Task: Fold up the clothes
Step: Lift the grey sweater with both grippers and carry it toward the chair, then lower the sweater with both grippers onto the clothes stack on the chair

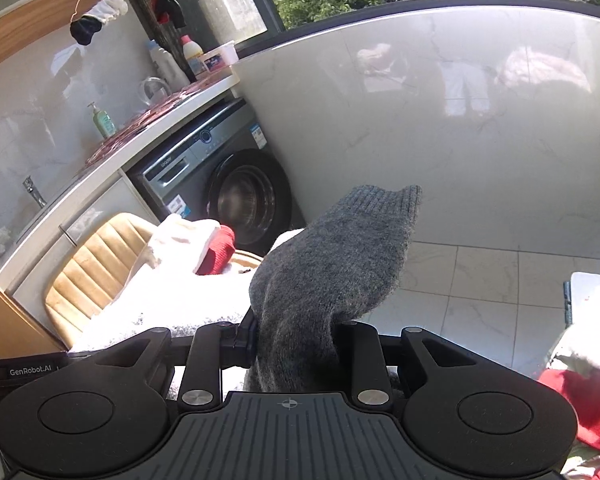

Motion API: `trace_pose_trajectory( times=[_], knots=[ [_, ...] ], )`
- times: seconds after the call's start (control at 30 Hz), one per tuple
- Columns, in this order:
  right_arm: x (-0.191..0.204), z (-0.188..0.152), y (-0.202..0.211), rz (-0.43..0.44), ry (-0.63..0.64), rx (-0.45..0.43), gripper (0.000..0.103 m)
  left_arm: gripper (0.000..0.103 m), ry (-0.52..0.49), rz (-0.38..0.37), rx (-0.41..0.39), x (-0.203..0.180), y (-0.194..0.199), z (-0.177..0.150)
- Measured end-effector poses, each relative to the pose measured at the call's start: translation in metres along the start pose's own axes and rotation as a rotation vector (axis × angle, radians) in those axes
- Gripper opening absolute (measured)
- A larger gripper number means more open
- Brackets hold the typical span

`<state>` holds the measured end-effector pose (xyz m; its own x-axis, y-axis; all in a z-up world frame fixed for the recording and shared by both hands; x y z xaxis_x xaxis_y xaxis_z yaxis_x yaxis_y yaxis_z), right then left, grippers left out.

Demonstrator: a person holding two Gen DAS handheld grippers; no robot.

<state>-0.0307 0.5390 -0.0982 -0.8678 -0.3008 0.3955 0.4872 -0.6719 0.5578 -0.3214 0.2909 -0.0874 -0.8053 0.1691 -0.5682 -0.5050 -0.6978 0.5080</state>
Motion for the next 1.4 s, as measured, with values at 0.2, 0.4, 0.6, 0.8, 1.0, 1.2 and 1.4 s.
trace_pose_trajectory(
  times=[0.2,0.4,0.6,0.8,1.0,1.2,1.4],
  knots=[
    [0.06,0.055,-0.074,0.137,0.048,0.029,0.024,0.025,0.07,0.08,-0.165,0.062,0.036,0.059],
    [0.144,0.093,-0.155,0.298,0.184,0.082,0.024,0.025,0.171,0.218,-0.316,0.122,0.08,0.09],
    [0.24,0.1,-0.228,0.48,0.322,0.178,0.024,0.025,0.292,0.389,-0.419,0.174,0.115,0.1],
    [0.317,0.088,-0.291,0.631,0.427,0.313,0.023,0.025,0.462,0.542,-0.49,0.212,0.132,0.096],
    [0.36,0.079,-0.344,0.735,0.502,0.438,0.024,0.025,0.597,0.668,-0.523,0.236,0.118,0.094],
    [0.348,0.063,-0.404,0.73,0.509,0.576,0.024,0.026,0.598,0.779,-0.428,0.263,0.073,0.092],
    [0.314,0.02,-0.464,0.589,0.571,0.684,0.024,0.029,0.578,0.925,-0.199,0.305,0.019,0.075]
  ],
)
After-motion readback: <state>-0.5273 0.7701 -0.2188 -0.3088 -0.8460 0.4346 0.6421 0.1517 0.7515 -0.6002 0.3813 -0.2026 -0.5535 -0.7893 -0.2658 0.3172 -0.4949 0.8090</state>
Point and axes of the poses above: each gripper's, at about its wrist camera, not at the fingertips, and y roughly against the way its jaws point, x to its left, z to its top, the point moved 2 cm from there along -y, roughly the way its jaws point, and after that the axes turned 4 degrees about -x, right-handed, at the moved point
